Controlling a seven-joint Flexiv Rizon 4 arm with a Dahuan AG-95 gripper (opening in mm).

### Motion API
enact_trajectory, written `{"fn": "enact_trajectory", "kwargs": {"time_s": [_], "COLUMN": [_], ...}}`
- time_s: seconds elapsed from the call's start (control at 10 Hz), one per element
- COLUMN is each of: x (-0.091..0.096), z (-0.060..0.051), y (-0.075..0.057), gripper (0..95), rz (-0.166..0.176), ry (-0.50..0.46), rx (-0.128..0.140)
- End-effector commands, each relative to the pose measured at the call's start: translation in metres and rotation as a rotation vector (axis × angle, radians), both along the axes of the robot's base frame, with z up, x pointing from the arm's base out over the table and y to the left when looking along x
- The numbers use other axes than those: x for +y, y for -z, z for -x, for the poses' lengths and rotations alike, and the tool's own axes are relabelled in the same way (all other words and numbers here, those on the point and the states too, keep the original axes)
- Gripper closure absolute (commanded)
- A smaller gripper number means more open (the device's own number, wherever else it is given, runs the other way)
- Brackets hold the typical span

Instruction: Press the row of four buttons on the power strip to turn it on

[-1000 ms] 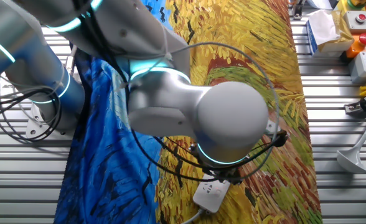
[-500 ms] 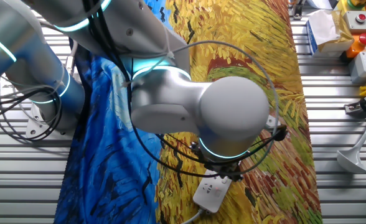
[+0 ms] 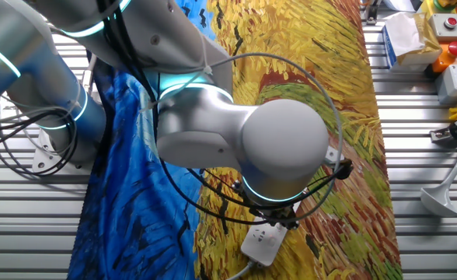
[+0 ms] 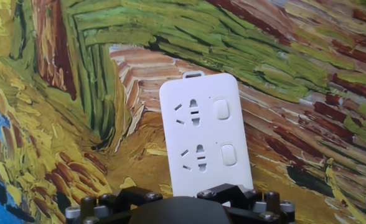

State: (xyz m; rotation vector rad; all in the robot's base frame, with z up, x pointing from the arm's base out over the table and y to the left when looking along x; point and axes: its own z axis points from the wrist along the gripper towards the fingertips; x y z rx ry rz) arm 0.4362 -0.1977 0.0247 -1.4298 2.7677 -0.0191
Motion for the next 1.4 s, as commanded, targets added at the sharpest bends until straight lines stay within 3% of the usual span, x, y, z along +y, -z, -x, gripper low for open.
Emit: {"fn": "enact_trajectory", "kwargs": {"time_s": [0.1,0.6,1.4], "x": [-0.0005,-0.0021,-0.0046], "z": [-0.0009,0.0049,0.0053], "y": [0.0021,0.0032,0.0089], "gripper": [0.0,0.0,0.0], "rz": [-0.002,-0.002,-0.014], "ry": [-0.001,0.001,-0.002], "rx": [-0.001,0.0,-0.008]}}
